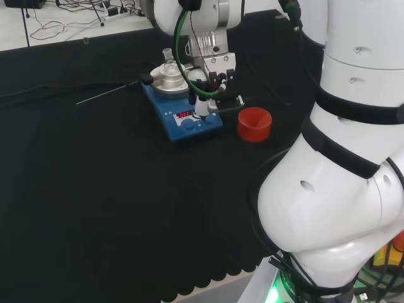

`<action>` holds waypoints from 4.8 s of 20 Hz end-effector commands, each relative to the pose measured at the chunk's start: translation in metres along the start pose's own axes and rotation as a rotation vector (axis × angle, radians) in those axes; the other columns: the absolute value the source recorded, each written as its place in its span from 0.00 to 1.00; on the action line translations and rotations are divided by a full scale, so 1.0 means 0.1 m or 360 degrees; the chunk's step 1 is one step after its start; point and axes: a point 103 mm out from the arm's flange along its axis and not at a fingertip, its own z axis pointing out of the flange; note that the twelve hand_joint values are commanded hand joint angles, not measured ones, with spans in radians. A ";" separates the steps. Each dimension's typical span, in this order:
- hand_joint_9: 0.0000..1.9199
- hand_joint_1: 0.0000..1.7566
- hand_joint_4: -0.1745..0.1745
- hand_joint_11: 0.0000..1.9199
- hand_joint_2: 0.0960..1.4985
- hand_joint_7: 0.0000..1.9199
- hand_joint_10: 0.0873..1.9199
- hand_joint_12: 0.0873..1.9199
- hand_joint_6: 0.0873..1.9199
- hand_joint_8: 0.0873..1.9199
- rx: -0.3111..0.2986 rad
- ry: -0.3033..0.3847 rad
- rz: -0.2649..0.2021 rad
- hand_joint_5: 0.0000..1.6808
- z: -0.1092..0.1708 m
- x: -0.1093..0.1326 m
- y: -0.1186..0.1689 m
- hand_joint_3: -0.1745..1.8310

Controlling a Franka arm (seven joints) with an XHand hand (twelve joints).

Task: Turn on the heater.

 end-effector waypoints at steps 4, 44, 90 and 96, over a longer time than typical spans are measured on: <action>0.86 0.82 0.18 0.61 0.40 0.83 0.79 0.72 0.49 0.79 0.0115 -0.0030 -0.0039 0.28 0.12 0.01 0.05 0.62; 0.87 0.82 0.30 0.61 0.37 0.83 0.80 0.73 0.46 0.80 0.0190 -0.0063 -0.0054 0.18 0.36 0.05 0.26 0.67; 0.86 0.81 0.30 0.62 0.37 0.83 0.79 0.72 0.46 0.80 0.0214 -0.0023 -0.0049 0.20 0.47 -0.08 0.28 0.68; 0.86 0.81 0.30 0.62 0.37 0.83 0.79 0.72 0.46 0.80 0.0220 -0.0012 -0.0056 0.20 0.50 -0.08 0.28 0.68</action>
